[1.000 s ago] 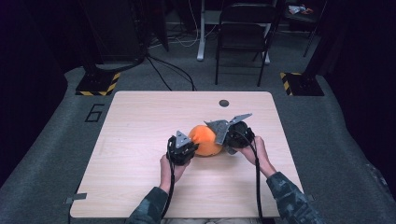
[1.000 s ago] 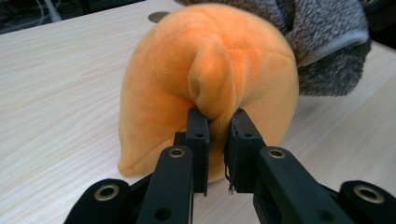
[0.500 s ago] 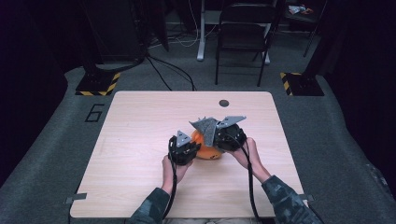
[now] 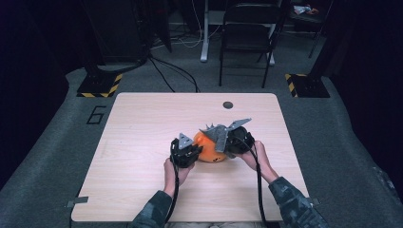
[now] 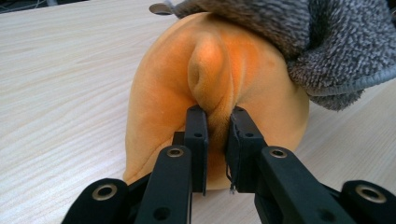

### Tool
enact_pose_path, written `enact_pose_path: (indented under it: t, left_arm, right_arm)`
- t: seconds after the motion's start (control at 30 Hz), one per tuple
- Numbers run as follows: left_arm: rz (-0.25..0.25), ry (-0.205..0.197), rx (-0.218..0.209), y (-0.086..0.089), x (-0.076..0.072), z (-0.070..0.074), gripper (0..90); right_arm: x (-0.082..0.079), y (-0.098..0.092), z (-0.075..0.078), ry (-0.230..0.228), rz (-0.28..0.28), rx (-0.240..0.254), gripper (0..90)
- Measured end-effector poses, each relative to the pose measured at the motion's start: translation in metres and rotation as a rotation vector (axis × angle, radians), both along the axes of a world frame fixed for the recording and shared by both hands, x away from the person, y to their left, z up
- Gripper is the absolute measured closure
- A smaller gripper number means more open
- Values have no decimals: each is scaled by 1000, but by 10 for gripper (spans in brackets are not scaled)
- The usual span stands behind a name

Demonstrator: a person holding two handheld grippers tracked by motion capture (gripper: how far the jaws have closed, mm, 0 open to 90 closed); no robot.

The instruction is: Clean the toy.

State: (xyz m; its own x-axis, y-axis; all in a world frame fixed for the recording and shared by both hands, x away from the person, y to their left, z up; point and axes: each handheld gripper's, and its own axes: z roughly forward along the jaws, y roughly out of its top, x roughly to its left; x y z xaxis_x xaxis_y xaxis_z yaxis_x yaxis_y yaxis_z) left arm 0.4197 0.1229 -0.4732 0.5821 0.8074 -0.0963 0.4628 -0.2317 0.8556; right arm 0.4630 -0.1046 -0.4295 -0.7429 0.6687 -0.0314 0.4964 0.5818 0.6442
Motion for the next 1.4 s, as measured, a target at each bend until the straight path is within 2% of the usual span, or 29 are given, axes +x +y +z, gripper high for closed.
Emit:
enact_pose_path:
  t: [0.07, 0.33, 0.43, 0.5, 0.57, 0.67, 0.73, 0.8, 0.97, 1.03, 1.07, 1.13, 1.17, 1.2, 1.27, 1.4]
  left_arm:
    - [1, 5, -3, 1, 1, -1, 798]
    - [8, 12, -13, 3, 2, -3, 797]
    - [8, 13, -14, 3, 2, -3, 796]
    - [6, 11, -9, 3, 2, -3, 796]
    - [7, 10, -10, 2, 2, -4, 795]
    - [8, 1, -1, 1, 1, -3, 792]
    - [10, 2, -1, 2, 1, -2, 792]
    - [14, 4, -10, 4, 1, -3, 792]
    - [10, 1, 2, 2, 1, -2, 792]
    - [10, 1, 3, 2, 1, -2, 792]
    - [10, 1, 4, 2, 1, -2, 792]
    - [10, 1, 3, 2, 0, -2, 792]
    - [10, 0, 4, 2, 0, -2, 792]
    - [8, 1, 5, 2, 0, -2, 792]
    - [6, 2, 5, 2, 0, -2, 792]
    - [-3, 0, 6, 1, 0, -3, 792]
  right_arm:
    - [4, -4, -5, 16, -18, 6, 758]
    - [14, -13, -30, 107, -73, -40, 756]
    - [17, -14, -41, 130, -84, -72, 755]
    - [20, -15, -50, 141, -97, -79, 754]
    - [21, -15, -53, 145, -101, -74, 753]
    - [21, -15, -49, 135, -97, -82, 752]
    - [22, -18, -41, 134, -91, -83, 752]
    - [20, -21, -28, 125, -105, -58, 752]
    - [9, -18, 2, 28, -60, 35, 752]
    - [1, -12, 13, -5, -16, 72, 750]
    - [-5, -6, 18, -39, 9, 90, 750]
    - [-14, 4, 23, -68, 34, 99, 746]
    - [-17, 8, 24, -86, 51, 102, 746]
    - [-19, 11, 24, -85, 55, 106, 745]
    - [-18, 16, 19, -89, 67, 66, 744]
    - [-10, 12, 7, -44, 56, 49, 745]
